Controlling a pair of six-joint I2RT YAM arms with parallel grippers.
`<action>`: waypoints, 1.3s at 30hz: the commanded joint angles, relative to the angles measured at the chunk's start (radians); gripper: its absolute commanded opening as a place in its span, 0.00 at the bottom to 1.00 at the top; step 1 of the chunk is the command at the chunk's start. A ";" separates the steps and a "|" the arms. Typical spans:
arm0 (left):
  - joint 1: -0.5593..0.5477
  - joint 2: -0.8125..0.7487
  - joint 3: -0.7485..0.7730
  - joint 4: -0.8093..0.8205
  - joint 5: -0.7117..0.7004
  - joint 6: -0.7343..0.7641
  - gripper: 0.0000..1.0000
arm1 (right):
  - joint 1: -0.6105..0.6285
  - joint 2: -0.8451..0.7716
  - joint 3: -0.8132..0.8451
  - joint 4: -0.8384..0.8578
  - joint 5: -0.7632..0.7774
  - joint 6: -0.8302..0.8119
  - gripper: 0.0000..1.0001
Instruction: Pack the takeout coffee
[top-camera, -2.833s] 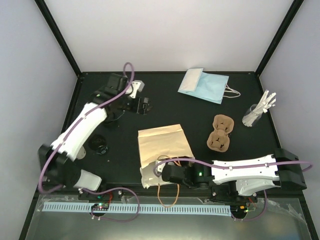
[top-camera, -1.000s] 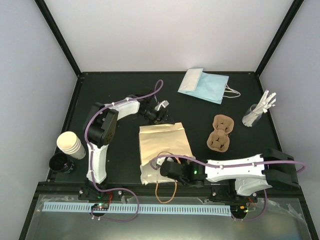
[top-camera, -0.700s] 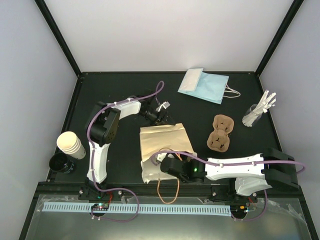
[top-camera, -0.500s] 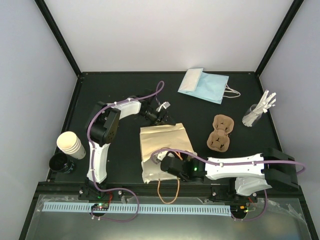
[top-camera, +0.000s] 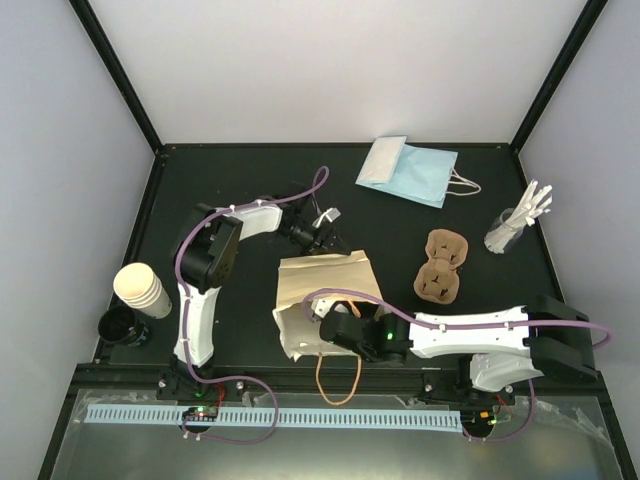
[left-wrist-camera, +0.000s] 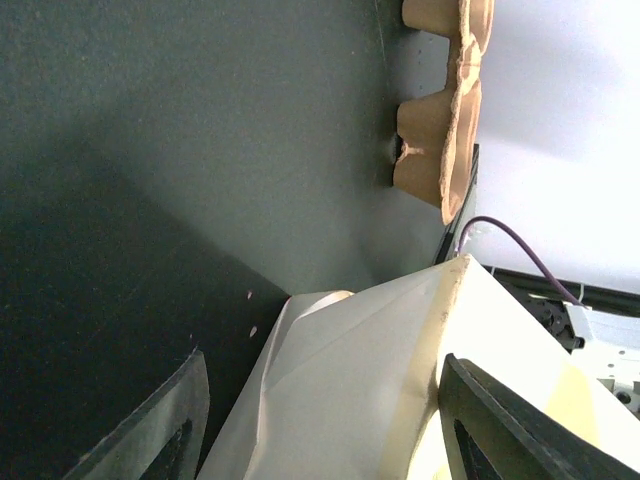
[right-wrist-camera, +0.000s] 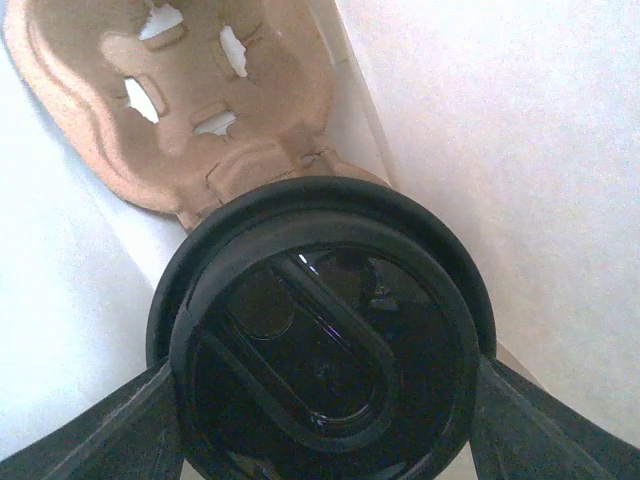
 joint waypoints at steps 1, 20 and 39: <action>-0.014 -0.020 -0.049 0.011 0.016 0.004 0.64 | -0.008 0.029 0.003 0.005 0.020 0.124 0.52; -0.015 -0.050 0.007 -0.042 -0.025 0.009 0.62 | -0.009 -0.015 0.089 -0.169 -0.079 0.207 0.83; -0.030 -0.054 0.021 -0.069 -0.033 0.019 0.60 | -0.014 0.112 0.110 -0.271 -0.202 0.216 0.60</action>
